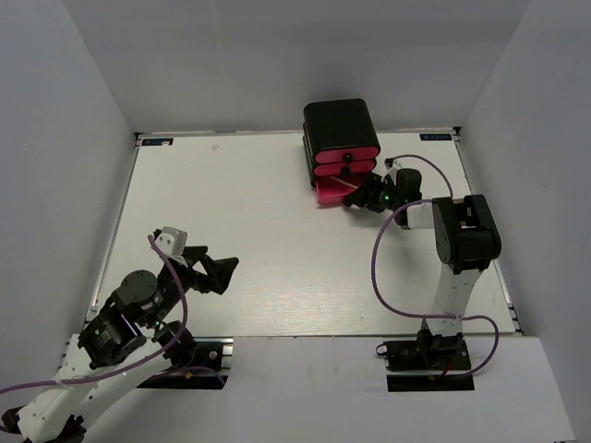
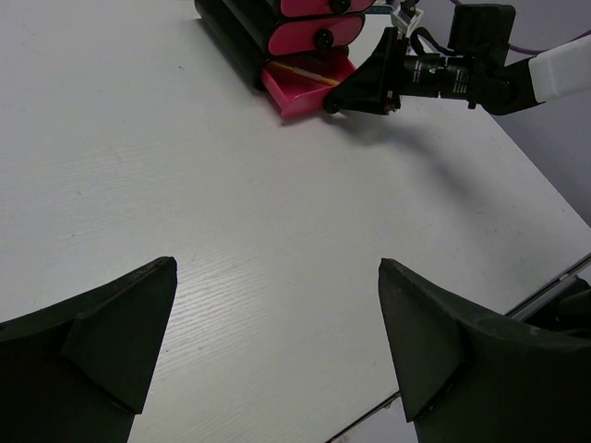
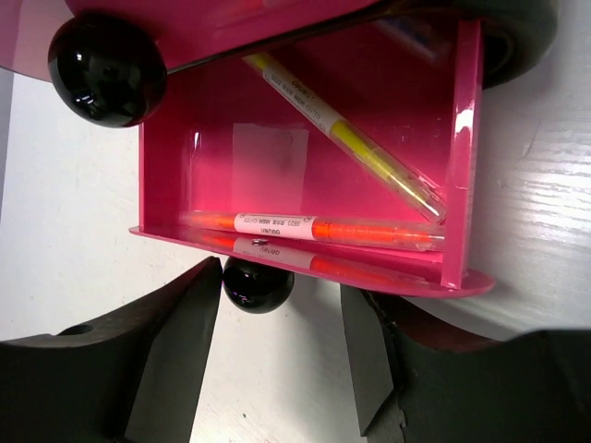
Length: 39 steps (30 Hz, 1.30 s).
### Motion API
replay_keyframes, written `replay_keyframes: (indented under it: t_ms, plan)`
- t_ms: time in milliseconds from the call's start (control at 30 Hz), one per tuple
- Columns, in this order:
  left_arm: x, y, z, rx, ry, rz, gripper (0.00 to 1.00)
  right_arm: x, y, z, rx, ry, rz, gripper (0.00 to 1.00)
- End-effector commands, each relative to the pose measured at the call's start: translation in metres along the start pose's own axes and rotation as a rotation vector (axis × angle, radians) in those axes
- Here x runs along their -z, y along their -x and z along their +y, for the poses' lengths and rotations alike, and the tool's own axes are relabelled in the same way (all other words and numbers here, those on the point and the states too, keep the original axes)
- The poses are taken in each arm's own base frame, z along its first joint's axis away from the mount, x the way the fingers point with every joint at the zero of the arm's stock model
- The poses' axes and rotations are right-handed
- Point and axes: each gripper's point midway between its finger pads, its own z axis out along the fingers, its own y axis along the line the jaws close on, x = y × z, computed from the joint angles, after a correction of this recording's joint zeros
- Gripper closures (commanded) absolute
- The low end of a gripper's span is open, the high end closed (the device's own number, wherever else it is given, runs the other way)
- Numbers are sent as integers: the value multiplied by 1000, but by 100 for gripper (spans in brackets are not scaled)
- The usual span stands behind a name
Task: Sort the stationery into containers
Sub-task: Close the drawer in the storage box.
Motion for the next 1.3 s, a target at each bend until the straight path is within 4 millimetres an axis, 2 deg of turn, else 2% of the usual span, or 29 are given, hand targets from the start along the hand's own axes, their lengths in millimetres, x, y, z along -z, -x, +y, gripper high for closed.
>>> replay_keyframes:
  t_ms: [0, 33, 67, 200, 533, 633, 667, 933, 967, 1033, 1067, 1233, 1267]
  plan:
    - [-3, -5, 4, 1, 28, 16, 1, -6, 24, 5, 35, 42, -77, 40]
    - [-3, -5, 4, 1, 28, 16, 1, -9, 22, 9, 40, 52, -72, 40]
    - [-3, -5, 4, 1, 28, 16, 1, -8, 29, 10, 47, 61, -97, 40]
    - [-3, -5, 4, 1, 28, 16, 1, -10, 32, 17, 23, 95, -100, 40]
    - [-3, -5, 4, 1, 28, 16, 1, -11, 53, 33, 31, 148, -140, 40]
    - [-3, -5, 4, 1, 28, 16, 1, -17, 54, 30, 30, 141, -130, 40]
    - [-3, -5, 4, 1, 28, 16, 1, -19, 64, 32, 41, 139, -140, 40]
    - [-3, -5, 4, 1, 28, 16, 1, -30, 69, 24, 56, 134, -140, 40]
    - [-3, -5, 4, 1, 28, 16, 1, -29, 72, 23, 55, 136, -142, 42]
    - [-3, -5, 4, 1, 28, 16, 1, -31, 65, 34, 70, 163, -123, 43]
    - [-3, -5, 4, 1, 28, 16, 1, -27, 68, 27, 69, 156, -127, 46]
    - [-3, -5, 4, 1, 28, 16, 1, -10, 61, 36, 101, 200, -135, 55]
    - [-3, -5, 4, 1, 28, 16, 1, -5, 65, 41, 115, 217, -161, 60]
